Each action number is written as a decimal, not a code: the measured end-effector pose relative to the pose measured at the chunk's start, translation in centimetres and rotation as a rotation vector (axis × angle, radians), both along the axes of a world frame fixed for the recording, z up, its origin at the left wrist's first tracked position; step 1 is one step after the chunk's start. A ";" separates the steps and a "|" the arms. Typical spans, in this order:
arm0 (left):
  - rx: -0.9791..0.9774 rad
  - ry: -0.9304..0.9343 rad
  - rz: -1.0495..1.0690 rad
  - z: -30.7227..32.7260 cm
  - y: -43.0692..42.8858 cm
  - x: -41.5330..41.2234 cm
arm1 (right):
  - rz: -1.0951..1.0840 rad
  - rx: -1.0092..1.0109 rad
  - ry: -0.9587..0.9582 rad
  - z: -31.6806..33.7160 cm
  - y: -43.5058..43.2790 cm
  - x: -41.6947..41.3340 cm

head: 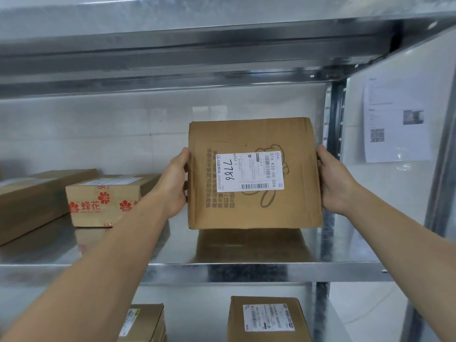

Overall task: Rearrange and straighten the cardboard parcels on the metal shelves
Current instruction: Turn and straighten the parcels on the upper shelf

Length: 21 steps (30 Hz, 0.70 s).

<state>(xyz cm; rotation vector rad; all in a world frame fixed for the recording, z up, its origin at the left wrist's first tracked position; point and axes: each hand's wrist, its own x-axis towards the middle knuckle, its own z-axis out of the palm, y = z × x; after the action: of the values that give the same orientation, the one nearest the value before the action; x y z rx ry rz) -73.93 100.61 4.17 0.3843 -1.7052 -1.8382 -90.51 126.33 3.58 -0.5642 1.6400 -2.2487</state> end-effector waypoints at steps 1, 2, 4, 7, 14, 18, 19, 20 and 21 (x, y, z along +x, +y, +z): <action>0.007 0.011 0.003 0.0 -0.1 0.0 | -0.008 -0.009 0.000 0.0 0.0 -0.1; 0.018 0.017 0.010 0.0 0.0 -0.1 | -0.019 -0.019 -0.005 -0.1 0.0 -0.1; 0.032 0.031 0.029 0.0 0.2 0.0 | -0.033 -0.039 -0.012 0.1 -0.1 0.0; 0.039 0.064 0.028 0.0 0.7 0.3 | -0.057 -0.050 -0.017 0.4 -0.2 0.5; -0.011 0.084 -0.009 -0.5 0.9 0.9 | -0.053 0.011 0.024 0.6 -0.2 1.7; -0.052 0.069 -0.019 -0.2 0.3 1.2 | -0.067 0.078 0.082 0.7 -0.1 1.5; -0.061 0.055 -0.022 -0.1 0.2 1.2 | -0.080 0.101 0.092 0.8 0.0 1.5; -0.068 0.043 -0.019 0.0 0.2 1.4 | -0.091 0.115 0.097 1.0 0.0 1.6; -0.076 0.033 -0.015 0.1 0.1 1.5 | -0.100 0.125 0.101 1.2 0.1 1.6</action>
<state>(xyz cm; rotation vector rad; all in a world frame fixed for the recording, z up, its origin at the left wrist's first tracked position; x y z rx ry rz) -72.45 100.69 4.30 0.3086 -1.7538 -1.7750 -88.90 126.42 4.74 -0.5845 1.8829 -2.1995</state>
